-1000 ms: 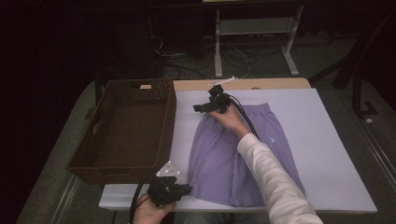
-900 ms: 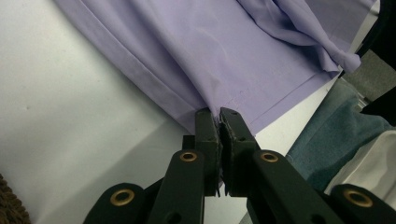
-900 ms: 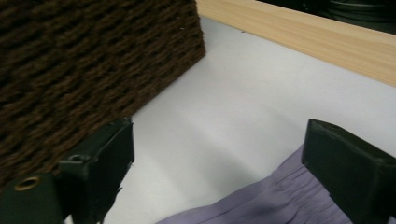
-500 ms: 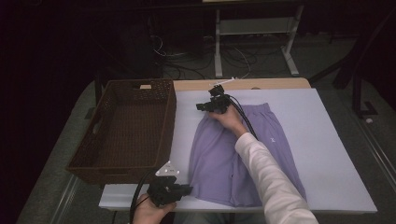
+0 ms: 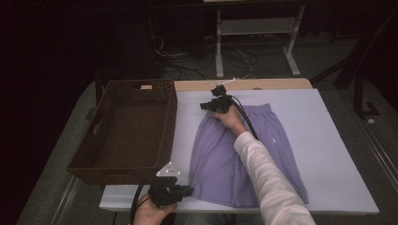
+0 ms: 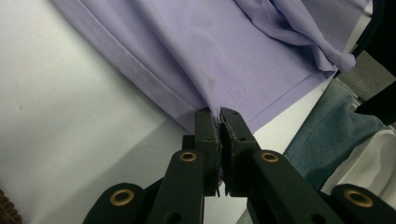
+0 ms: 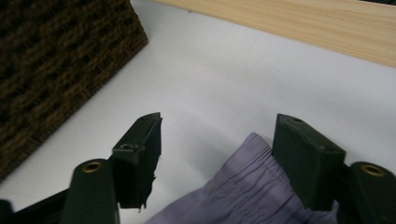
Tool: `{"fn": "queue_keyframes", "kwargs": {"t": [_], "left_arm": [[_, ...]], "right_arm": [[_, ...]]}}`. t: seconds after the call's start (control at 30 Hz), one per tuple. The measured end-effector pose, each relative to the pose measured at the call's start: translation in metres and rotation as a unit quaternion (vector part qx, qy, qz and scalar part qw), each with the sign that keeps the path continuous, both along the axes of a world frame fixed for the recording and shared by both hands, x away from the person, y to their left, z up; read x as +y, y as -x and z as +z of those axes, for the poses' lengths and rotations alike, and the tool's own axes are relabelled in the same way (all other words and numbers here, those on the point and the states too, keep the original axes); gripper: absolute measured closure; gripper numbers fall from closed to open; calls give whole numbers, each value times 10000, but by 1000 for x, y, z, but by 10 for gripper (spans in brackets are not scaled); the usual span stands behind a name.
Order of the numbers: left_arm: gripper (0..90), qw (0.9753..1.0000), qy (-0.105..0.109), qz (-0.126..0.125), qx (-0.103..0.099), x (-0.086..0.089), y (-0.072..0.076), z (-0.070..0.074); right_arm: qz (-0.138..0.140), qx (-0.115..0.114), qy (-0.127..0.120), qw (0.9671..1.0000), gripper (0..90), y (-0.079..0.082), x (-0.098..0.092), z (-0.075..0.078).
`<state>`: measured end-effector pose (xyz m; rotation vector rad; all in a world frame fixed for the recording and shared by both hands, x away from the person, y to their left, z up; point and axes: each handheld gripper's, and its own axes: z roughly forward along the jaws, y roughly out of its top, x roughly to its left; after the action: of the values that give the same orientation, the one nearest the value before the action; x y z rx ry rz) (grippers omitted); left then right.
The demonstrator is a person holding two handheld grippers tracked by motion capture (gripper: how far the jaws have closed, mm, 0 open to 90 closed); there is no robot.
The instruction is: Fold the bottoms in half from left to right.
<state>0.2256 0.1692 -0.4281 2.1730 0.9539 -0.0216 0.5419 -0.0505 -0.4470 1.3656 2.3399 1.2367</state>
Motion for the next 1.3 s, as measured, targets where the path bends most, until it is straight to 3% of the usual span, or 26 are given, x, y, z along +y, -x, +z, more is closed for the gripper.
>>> {"fn": "queue_keyframes", "kwargs": {"t": [0.43, 0.63, 0.83, 0.97, 1.17, 1.3], "left_arm": [[856, 10000, 7, -51, 14, -1, 0, 0], [858, 9999, 73, -80, 8, -1, 0, 0], [867, 9998, 125, -118, -21, -2, 1, 1], [876, 9997, 209, -160, -18, -1, 1, 2], [883, 9984, 440, -319, -175, -3, 4, 6], [888, 9968, 633, -422, -249, -6, 5, 10]], "right_arm": [[-121, -126, 150, 9997, 521, -4, 1, -10], [-128, -414, 686, 9967, 679, -1, 5, -9], [-189, -382, 802, 9959, 822, -1, 5, -7], [-218, -310, 722, 9967, 846, -2, 2, -3], [-363, -189, 133, 9991, 849, -6, -12, 13], [-394, -202, -66, 9990, 849, -6, -23, 28]]}}
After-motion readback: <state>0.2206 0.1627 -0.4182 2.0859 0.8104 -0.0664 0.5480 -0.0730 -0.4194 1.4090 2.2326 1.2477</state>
